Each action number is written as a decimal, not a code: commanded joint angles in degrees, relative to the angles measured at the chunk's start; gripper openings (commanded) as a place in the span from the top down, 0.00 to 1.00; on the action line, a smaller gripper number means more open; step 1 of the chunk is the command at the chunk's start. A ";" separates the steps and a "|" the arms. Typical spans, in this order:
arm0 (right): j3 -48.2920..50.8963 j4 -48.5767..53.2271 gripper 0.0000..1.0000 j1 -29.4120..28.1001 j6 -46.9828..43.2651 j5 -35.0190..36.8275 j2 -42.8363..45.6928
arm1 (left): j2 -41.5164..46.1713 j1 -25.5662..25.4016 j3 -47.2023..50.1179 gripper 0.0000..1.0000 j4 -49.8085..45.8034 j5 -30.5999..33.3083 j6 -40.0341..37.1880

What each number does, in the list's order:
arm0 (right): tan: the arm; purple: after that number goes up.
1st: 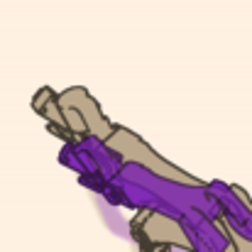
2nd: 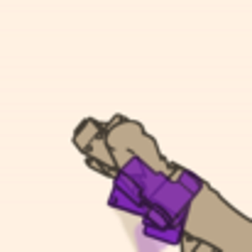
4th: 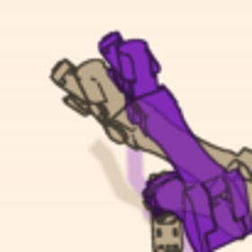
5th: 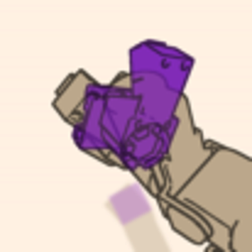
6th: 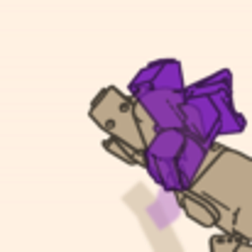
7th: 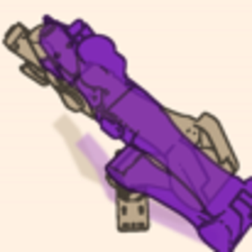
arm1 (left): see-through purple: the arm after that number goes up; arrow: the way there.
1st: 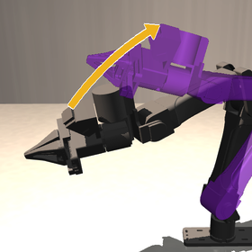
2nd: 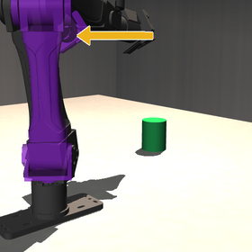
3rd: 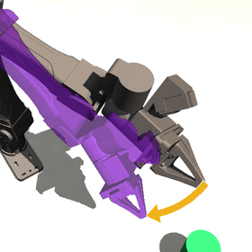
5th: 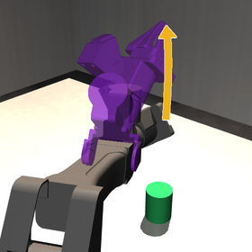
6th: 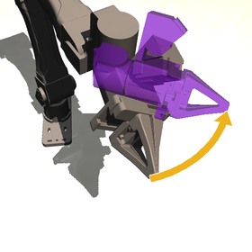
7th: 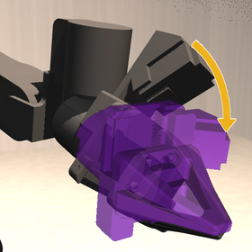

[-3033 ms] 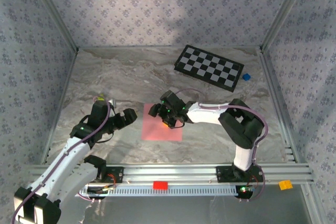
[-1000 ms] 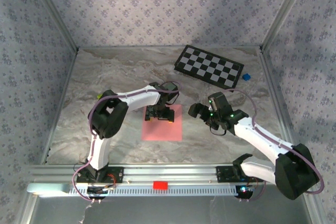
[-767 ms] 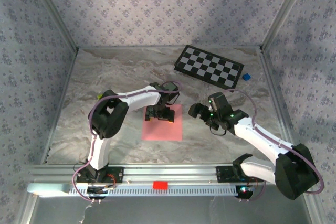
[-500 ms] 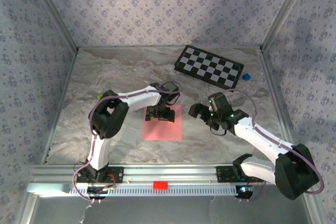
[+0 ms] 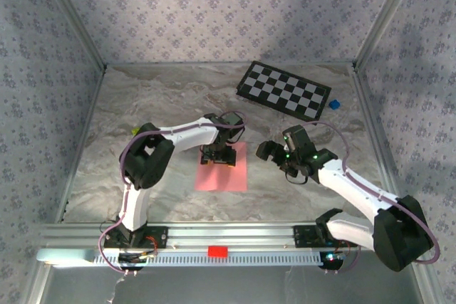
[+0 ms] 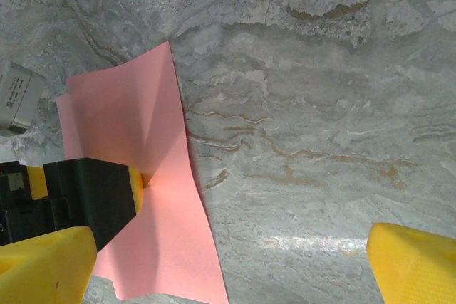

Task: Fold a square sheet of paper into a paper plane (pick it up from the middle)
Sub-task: First fold the square sheet of paper in half at the center of the table.

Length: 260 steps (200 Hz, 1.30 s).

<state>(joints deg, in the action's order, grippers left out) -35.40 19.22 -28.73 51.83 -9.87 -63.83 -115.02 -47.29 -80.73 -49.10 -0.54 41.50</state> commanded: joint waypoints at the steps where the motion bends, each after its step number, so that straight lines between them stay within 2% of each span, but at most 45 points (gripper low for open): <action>1: -0.11 2.84 0.01 0.25 1.11 1.76 1.83 | 0.60 -0.73 2.28 0.33 2.20 -1.35 -0.05; 33: 0.14 3.99 0.01 0.23 1.98 3.76 3.51 | 3.57 -0.88 3.06 0.54 3.50 -0.77 -0.34; 83: -0.18 5.92 0.01 1.32 1.87 6.90 5.16 | 10.96 -0.90 6.02 0.66 7.27 -0.73 -0.30; 101: -0.45 6.53 0.01 2.78 1.30 7.15 5.57 | 14.37 -0.86 7.57 0.67 9.85 -3.15 0.48; 145: -0.55 6.49 0.02 5.70 -0.39 5.63 6.61 | 21.38 0.12 14.23 0.67 27.29 -16.81 5.92; 176: -0.72 3.76 0.02 6.83 -1.57 2.66 7.14 | 22.28 0.71 19.67 0.65 40.96 -23.79 12.15; 204: -0.25 1.56 0.04 6.85 -0.42 3.30 8.72 | 20.35 0.88 21.37 0.65 43.94 -25.76 13.88; 233: 1.29 -1.97 0.03 6.92 -5.03 -0.85 9.94 | 19.51 0.86 26.32 0.64 52.77 -26.98 18.07; 260: 1.40 -1.17 0.04 7.14 -7.63 -3.29 9.22 | 18.86 0.86 28.64 0.64 54.51 -26.31 18.90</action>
<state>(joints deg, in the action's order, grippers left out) -34.72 18.81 -22.09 48.40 -9.54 -54.48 -95.02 -46.61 -53.78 -0.25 -25.54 57.84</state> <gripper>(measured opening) 0.963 0.362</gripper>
